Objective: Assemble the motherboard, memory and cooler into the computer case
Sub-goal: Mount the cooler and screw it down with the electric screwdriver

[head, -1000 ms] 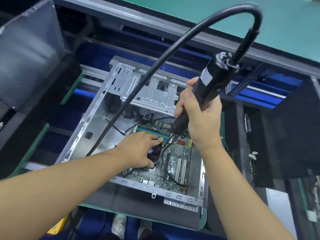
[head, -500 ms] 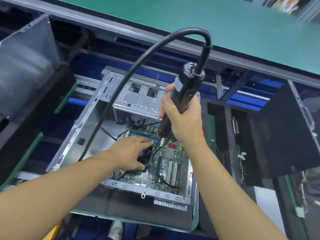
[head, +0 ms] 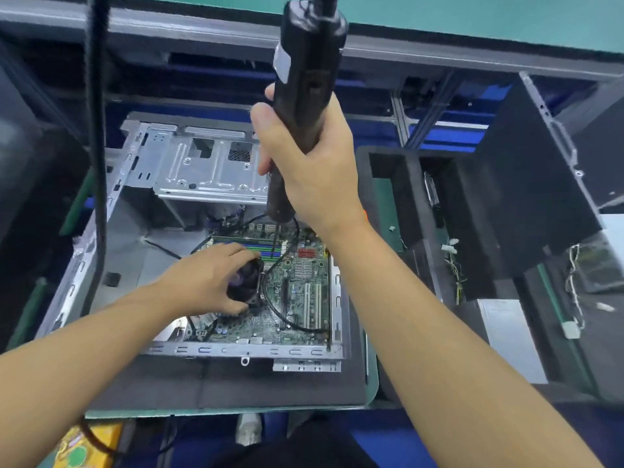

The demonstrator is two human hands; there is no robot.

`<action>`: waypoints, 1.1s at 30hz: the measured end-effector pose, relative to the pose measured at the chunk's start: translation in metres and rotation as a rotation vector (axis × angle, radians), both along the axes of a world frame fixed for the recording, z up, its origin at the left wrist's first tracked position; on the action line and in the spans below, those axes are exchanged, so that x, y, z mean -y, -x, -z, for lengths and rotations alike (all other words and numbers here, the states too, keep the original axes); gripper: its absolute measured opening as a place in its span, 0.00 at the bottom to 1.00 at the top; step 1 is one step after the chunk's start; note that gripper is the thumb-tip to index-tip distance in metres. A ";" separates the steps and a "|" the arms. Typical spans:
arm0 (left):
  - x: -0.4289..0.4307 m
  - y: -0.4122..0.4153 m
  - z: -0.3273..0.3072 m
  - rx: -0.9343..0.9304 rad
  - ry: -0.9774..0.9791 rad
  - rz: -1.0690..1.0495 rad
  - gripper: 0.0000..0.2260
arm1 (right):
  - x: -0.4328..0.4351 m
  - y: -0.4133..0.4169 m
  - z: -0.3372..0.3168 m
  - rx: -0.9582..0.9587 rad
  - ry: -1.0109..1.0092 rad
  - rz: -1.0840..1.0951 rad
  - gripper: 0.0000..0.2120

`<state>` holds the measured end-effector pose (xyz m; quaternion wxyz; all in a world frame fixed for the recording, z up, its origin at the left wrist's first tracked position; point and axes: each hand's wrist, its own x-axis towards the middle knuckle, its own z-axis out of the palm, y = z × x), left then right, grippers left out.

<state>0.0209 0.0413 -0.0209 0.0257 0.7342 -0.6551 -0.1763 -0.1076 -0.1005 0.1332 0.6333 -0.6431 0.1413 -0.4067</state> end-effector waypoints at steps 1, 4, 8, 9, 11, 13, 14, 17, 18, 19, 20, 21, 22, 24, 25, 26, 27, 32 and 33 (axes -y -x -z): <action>0.000 0.000 -0.001 -0.012 0.003 -0.008 0.40 | 0.000 0.002 0.002 0.002 -0.008 0.003 0.07; -0.003 0.000 -0.002 -0.048 0.032 -0.028 0.39 | -0.001 0.007 0.007 -0.002 -0.018 0.019 0.08; -0.001 0.001 -0.001 -0.025 0.037 -0.016 0.40 | -0.005 0.008 0.010 -0.010 -0.014 0.030 0.06; 0.001 0.002 -0.001 -0.005 0.030 -0.009 0.40 | -0.006 0.008 0.010 -0.010 -0.024 0.031 0.06; 0.005 0.003 -0.001 0.027 0.004 -0.002 0.41 | -0.009 0.007 0.011 -0.007 -0.039 0.037 0.07; 0.006 0.003 -0.001 0.023 -0.011 -0.005 0.42 | -0.011 0.007 0.013 0.008 -0.043 0.035 0.07; 0.005 0.002 -0.001 0.022 -0.008 0.000 0.42 | -0.011 0.008 0.013 0.015 -0.043 0.034 0.07; 0.002 0.003 -0.001 0.061 -0.015 0.036 0.43 | -0.014 0.010 0.015 0.025 -0.050 0.030 0.07; 0.002 0.003 -0.001 0.085 -0.028 0.045 0.43 | -0.015 0.010 0.016 0.023 -0.053 0.031 0.06; 0.003 0.004 -0.001 0.106 -0.047 0.047 0.43 | -0.016 0.011 0.018 0.022 -0.055 0.035 0.06; 0.005 0.005 -0.002 0.119 -0.075 0.039 0.44 | -0.016 0.012 0.018 0.021 -0.056 0.040 0.06; 0.009 0.005 -0.004 0.122 -0.110 0.025 0.45 | -0.016 0.012 0.019 0.020 -0.057 0.046 0.07; 0.013 0.005 -0.006 0.115 -0.148 0.009 0.45 | -0.017 0.012 0.020 0.021 -0.057 0.053 0.09; 0.018 0.006 -0.009 0.105 -0.198 -0.002 0.46 | -0.019 0.010 0.019 0.027 -0.058 0.064 0.09; 0.020 0.007 -0.009 0.112 -0.207 0.007 0.46 | -0.021 0.009 0.018 0.024 -0.057 0.067 0.09; 0.019 0.008 -0.009 0.123 -0.213 0.015 0.46 | -0.022 0.008 0.018 0.017 -0.052 0.067 0.08; 0.017 0.010 -0.008 0.139 -0.217 0.019 0.46 | -0.024 0.007 0.017 0.012 -0.046 0.065 0.07; 0.020 0.011 -0.009 0.147 -0.244 0.008 0.46 | -0.023 0.006 0.015 0.012 -0.006 0.067 0.06; 0.023 0.011 -0.010 0.136 -0.263 0.000 0.47 | -0.024 0.005 0.015 0.013 -0.004 0.073 0.06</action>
